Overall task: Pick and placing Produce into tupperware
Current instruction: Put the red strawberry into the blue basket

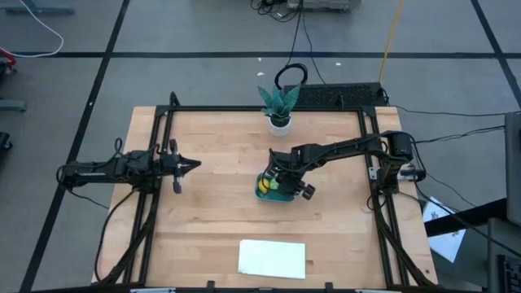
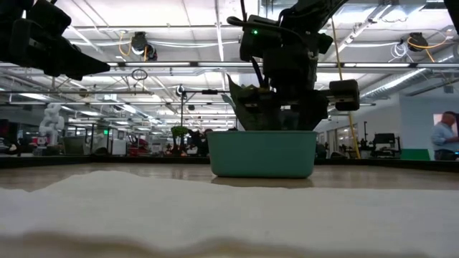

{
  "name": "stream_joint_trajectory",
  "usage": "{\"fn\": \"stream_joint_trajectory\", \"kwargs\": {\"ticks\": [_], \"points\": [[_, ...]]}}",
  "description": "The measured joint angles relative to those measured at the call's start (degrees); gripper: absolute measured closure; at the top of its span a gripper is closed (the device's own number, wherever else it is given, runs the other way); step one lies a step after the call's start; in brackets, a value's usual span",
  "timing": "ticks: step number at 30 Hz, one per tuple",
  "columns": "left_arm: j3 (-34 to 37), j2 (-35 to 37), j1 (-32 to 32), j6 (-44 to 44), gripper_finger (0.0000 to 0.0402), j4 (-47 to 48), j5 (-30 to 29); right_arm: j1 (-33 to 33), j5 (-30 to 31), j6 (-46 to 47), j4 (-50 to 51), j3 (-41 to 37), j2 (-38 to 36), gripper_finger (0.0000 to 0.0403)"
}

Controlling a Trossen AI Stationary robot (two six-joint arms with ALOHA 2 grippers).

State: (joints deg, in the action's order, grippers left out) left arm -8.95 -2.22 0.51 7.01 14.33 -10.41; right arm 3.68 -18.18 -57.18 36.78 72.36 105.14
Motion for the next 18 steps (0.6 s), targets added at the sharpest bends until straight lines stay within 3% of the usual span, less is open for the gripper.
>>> {"fn": "stream_joint_trajectory", "kwargs": {"ticks": [18], "points": [[0.0,0.0,0.0,0.35,0.0376,-0.22,0.32,-0.05,-1.28,0.7,1.08,0.09,5.4,0.0268]]}}
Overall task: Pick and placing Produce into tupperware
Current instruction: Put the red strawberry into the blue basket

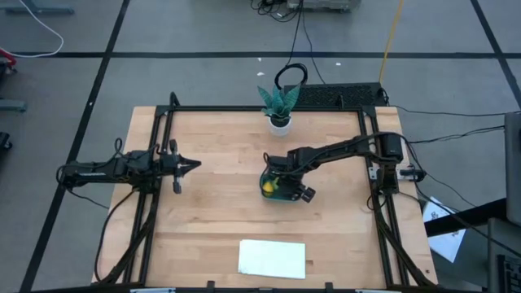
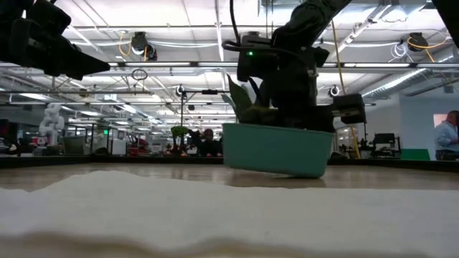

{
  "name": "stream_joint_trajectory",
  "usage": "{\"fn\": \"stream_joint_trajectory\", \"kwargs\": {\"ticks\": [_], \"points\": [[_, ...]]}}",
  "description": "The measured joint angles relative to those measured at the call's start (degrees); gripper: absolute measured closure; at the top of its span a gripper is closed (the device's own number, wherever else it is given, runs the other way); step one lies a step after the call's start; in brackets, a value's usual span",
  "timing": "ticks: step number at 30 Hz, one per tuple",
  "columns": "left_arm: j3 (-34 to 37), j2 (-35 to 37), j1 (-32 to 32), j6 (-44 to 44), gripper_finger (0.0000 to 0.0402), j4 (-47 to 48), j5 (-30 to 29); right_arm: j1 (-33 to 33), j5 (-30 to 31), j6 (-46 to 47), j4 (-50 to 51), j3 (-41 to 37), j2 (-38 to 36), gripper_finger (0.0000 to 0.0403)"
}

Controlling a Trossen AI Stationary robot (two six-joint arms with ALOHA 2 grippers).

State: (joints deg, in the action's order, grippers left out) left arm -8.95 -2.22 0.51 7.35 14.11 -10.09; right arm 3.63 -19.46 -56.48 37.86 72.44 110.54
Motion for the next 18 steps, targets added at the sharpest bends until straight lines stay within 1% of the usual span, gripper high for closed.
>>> {"fn": "stream_joint_trajectory", "kwargs": {"ticks": [5,18], "points": [[0.0,-0.02,0.0,0.02,0.0376,0.18,0.06,0.01,2.75,0.27,-0.26,0.05,-0.2,0.0261],[0.0,0.0,0.0,-0.13,0.0376,0.2,0.09,-0.04,2.97,1.8,5.12,3.72,-0.07,0.0257]]}}
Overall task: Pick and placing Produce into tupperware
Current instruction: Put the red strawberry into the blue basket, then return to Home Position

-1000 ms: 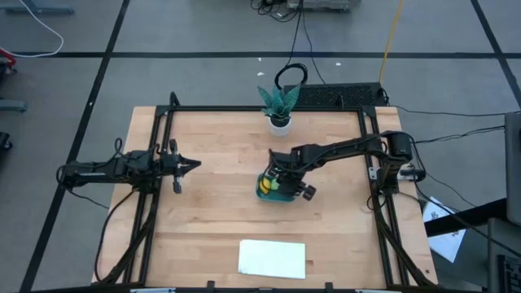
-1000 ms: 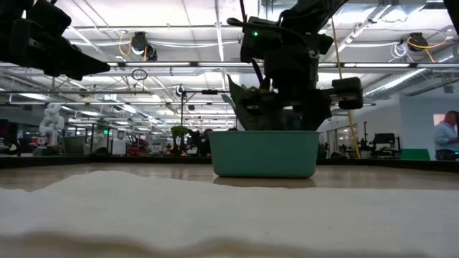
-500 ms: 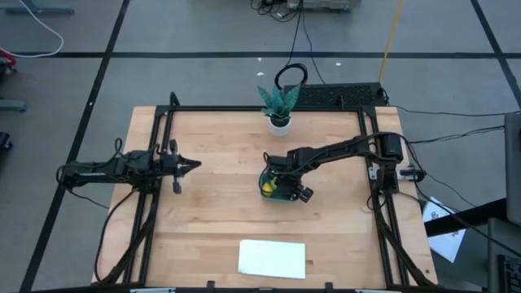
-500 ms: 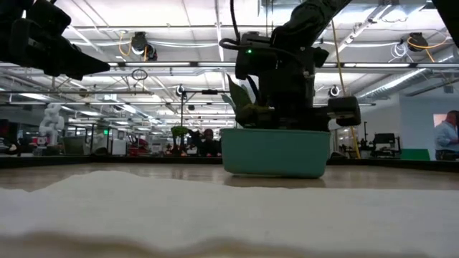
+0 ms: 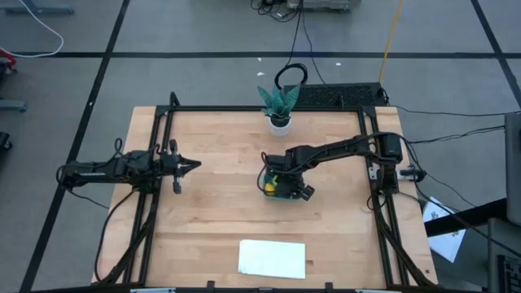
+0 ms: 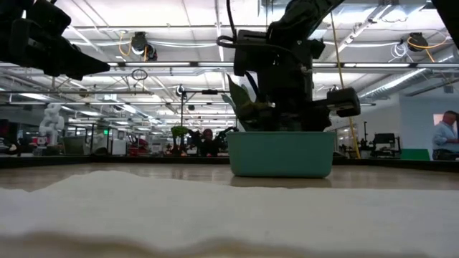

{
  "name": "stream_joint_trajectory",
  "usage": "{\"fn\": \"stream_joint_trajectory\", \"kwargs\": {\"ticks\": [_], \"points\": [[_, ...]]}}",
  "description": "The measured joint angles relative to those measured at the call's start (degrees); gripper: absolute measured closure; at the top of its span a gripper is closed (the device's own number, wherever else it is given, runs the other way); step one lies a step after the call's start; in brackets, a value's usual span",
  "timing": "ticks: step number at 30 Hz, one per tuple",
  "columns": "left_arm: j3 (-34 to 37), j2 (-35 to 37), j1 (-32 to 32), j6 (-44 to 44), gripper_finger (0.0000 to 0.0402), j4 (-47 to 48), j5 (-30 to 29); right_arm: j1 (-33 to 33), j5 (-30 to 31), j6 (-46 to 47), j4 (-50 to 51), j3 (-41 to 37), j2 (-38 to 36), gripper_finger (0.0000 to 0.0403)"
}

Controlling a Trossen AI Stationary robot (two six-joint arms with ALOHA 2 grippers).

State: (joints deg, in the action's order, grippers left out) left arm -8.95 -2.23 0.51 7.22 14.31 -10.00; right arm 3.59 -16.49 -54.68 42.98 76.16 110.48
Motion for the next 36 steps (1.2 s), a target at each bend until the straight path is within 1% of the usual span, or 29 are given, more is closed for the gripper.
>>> {"fn": "stream_joint_trajectory", "kwargs": {"ticks": [7,14,17,19,24,29,31,34,36], "points": [[0.0,-0.01,0.0,-0.24,0.0376,0.02,0.01,-0.69,0.02,1.08,0.63,0.43,-0.04,0.0254],[0.0,-0.01,0.0,-0.24,0.0376,0.02,0.02,-0.82,0.02,3.0,0.68,0.46,-0.07,0.0202],[0.0,0.0,0.0,-0.24,0.0376,0.02,0.02,-0.82,0.03,3.0,0.68,0.46,-0.07,0.0192],[0.0,-0.01,0.0,-0.24,0.0376,0.02,0.02,-0.82,0.62,3.0,0.73,0.46,-0.07,0.0192],[0.0,-0.02,0.0,-0.24,0.0376,0.0,0.02,-1.02,4.47,3.02,1.98,0.47,-1.33,0.0196],[0.0,0.0,0.0,-0.24,0.0376,0.0,0.02,-1.02,4.74,3.71,2.07,0.5,-3.65,0.0195],[0.0,-0.02,0.0,-0.24,0.0376,0.01,0.02,-1.02,5.85,4.46,2.21,0.5,-4.52,0.0196],[0.0,-0.01,0.0,-0.24,0.0376,0.02,0.02,-1.02,6.32,4.53,2.6,0.5,-5.4,0.0205],[0.0,-0.01,-0.01,-0.24,0.0376,0.02,0.02,-1.02,6.29,4.44,2.82,0.5,-5.62,0.022]]}}
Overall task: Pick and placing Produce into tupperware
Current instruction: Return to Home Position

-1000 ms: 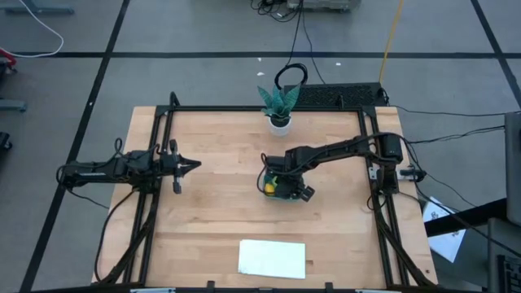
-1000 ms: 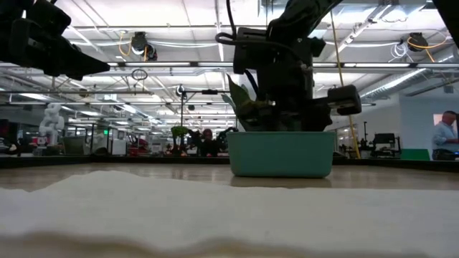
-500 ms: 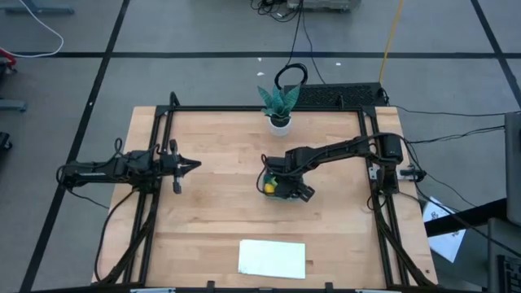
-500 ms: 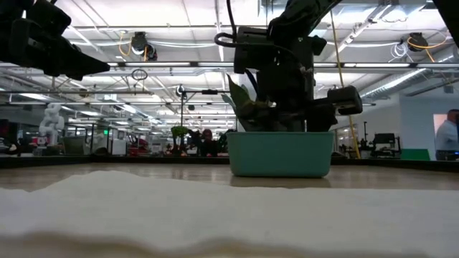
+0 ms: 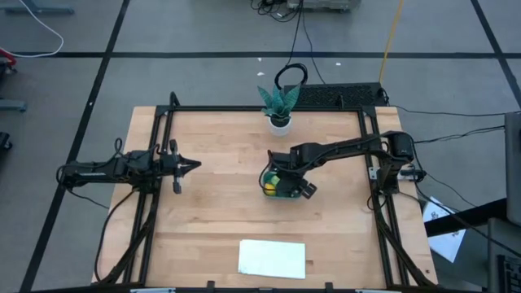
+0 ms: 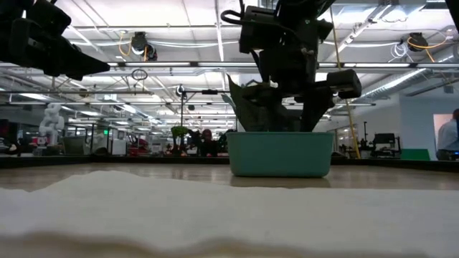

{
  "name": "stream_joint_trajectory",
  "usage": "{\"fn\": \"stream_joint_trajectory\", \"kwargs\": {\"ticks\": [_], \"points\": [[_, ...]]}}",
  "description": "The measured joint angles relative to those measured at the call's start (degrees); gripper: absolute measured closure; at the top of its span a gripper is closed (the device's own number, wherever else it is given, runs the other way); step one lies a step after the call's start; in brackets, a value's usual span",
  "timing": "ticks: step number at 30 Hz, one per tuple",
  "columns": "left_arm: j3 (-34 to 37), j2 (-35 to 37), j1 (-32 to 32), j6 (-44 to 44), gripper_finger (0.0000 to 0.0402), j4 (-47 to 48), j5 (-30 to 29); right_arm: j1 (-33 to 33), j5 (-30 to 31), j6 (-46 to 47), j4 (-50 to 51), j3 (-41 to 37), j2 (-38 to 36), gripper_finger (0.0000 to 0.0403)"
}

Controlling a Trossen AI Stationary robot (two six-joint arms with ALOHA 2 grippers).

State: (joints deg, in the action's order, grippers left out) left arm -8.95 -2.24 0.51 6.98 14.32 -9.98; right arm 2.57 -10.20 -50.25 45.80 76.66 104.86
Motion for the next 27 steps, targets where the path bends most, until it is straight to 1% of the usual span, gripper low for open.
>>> {"fn": "stream_joint_trajectory", "kwargs": {"ticks": [2,4,8,9,10,15,18,23,25,27], "points": [[0.0,0.01,0.01,0.01,0.0376,-0.01,0.0,0.0,0.0,-0.7,0.84,0.0,0.0,0.0245],[0.0,0.01,0.01,0.0,0.0376,0.0,0.0,0.0,0.0,-0.82,1.42,0.0,0.0,0.028],[0.0,-0.01,0.01,0.02,0.0376,-0.02,0.0,0.0,0.0,-0.67,1.4,0.0,0.0,0.037],[0.0,-0.01,0.01,0.02,0.0376,-0.02,0.0,0.0,0.0,-0.61,1.28,0.0,0.0,0.0386],[0.0,-0.01,0.01,0.02,0.0376,-0.02,0.0,0.0,0.0,-0.63,1.17,0.0,0.0,0.0393],[0.0,0.0,0.01,0.46,0.0376,-0.33,0.46,0.0,0.07,0.16,0.74,0.0,0.0,0.0395],[0.0,0.0,0.01,0.5,0.0376,-0.59,0.55,0.24,-0.26,2.66,0.95,0.64,-0.52,0.0401],[0.0,0.0,0.01,0.88,0.0376,-1.01,-0.5,1.25,-0.64,5.7,-1.29,1.62,-4.75,0.0402],[0.0,0.01,0.0,0.87,0.0376,-1.24,-0.7,2.09,-2.67,7.07,-2.25,1.58,-6.5,0.0402],[0.0,0.0,0.01,0.82,0.0376,-1.26,-2.14,3.46,-6.32,9.75,-4.21,1.57,-8.56,0.0402]]}}
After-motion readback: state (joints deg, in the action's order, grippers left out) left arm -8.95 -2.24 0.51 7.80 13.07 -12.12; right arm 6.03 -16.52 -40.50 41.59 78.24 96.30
